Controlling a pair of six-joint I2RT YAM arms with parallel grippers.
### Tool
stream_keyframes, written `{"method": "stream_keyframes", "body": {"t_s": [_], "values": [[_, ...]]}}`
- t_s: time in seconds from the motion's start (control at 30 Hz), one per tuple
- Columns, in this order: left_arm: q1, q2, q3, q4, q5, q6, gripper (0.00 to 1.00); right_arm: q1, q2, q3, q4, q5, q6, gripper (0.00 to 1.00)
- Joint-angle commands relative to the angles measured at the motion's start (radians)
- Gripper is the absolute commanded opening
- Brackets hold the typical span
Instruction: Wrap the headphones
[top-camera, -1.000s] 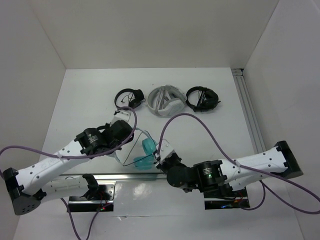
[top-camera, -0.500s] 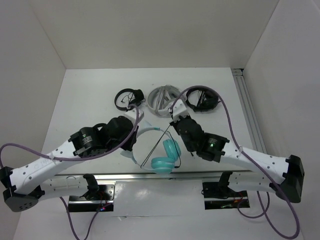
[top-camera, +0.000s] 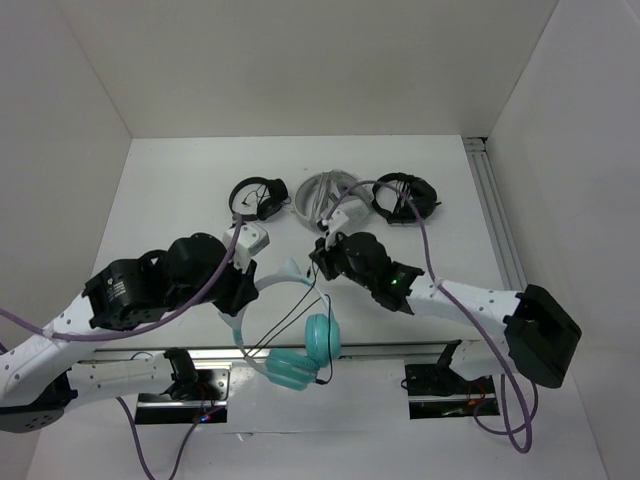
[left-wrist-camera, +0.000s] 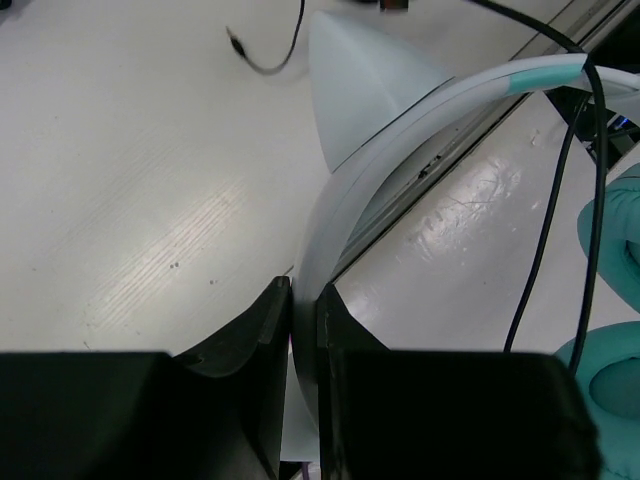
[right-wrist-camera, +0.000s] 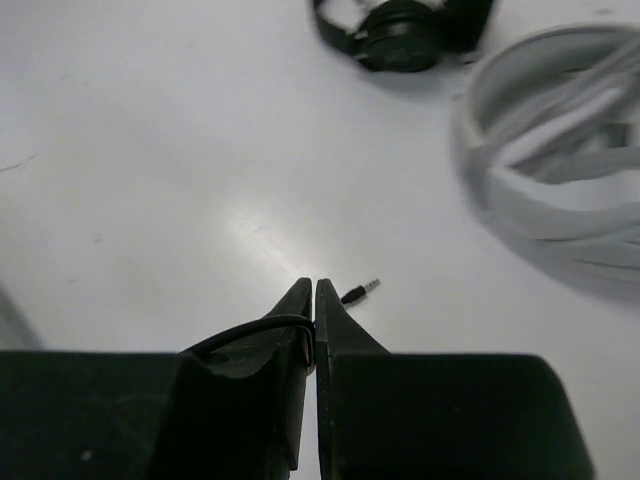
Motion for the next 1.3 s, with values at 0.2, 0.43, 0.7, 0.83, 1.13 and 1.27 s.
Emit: {"method": "stream_keyframes", "body": {"t_s": [0.2,0.43,0.7,0.83,1.13,1.27], "values": [[-0.007,0.023,0.162,0.016,-0.098,-0.113,0.00,0.080,0.292,-0.081,0.545,-0.168,0.212,0.14],[-0.007,-0.018,0.270,-0.014,-0.142,-0.209,0.00,0.080,0.514,-0.027,0.652,-0.220,0.263,0.19],[-0.007,-0.037,0.288,-0.034,-0.122,-0.239,0.00,0.058,0.628,0.028,0.712,-0.230,0.287,0.19],[-0.007,-0.055,0.279,-0.045,-0.122,-0.250,0.00,0.025,0.660,0.010,0.783,-0.249,0.327,0.02],[-0.007,-0.083,0.244,-0.074,-0.286,-0.337,0.00,0.034,0.640,-0.056,0.858,-0.244,0.371,0.00],[-0.007,-0.103,0.244,-0.118,-0.521,-0.466,0.00,0.142,0.527,-0.111,0.716,-0.068,0.336,0.00]]}}
